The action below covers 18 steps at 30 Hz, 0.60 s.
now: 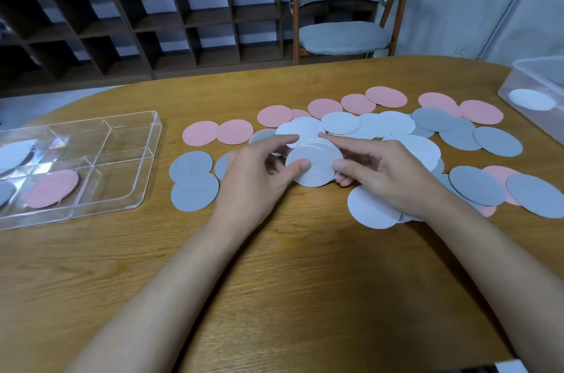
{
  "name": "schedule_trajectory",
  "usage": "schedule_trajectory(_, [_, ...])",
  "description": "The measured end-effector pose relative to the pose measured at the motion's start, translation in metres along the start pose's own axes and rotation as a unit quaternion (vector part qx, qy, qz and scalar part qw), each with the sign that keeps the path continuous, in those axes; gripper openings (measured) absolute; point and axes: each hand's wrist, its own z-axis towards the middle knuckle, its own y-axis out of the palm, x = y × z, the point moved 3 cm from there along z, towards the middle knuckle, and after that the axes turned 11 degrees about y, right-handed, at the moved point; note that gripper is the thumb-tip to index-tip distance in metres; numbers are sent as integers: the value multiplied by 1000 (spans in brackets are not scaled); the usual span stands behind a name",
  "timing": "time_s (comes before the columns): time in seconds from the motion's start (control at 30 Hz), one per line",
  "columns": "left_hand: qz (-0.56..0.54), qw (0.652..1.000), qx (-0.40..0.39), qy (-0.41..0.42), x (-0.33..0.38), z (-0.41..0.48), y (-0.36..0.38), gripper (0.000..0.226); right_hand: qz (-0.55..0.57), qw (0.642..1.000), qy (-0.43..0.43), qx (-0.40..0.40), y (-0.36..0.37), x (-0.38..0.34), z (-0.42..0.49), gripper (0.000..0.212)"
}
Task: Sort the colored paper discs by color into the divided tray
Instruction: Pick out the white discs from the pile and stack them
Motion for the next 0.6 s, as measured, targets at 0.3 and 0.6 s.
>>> schedule_trajectory(0.3, [-1,999,33,-12,7,-3,7,22,-202,976,-47,63,11,-8,-3,43])
schedule_trajectory(0.6, [13,985,-124,118,20,-4,23,35,-102,985,3,138,-30,9,3,20])
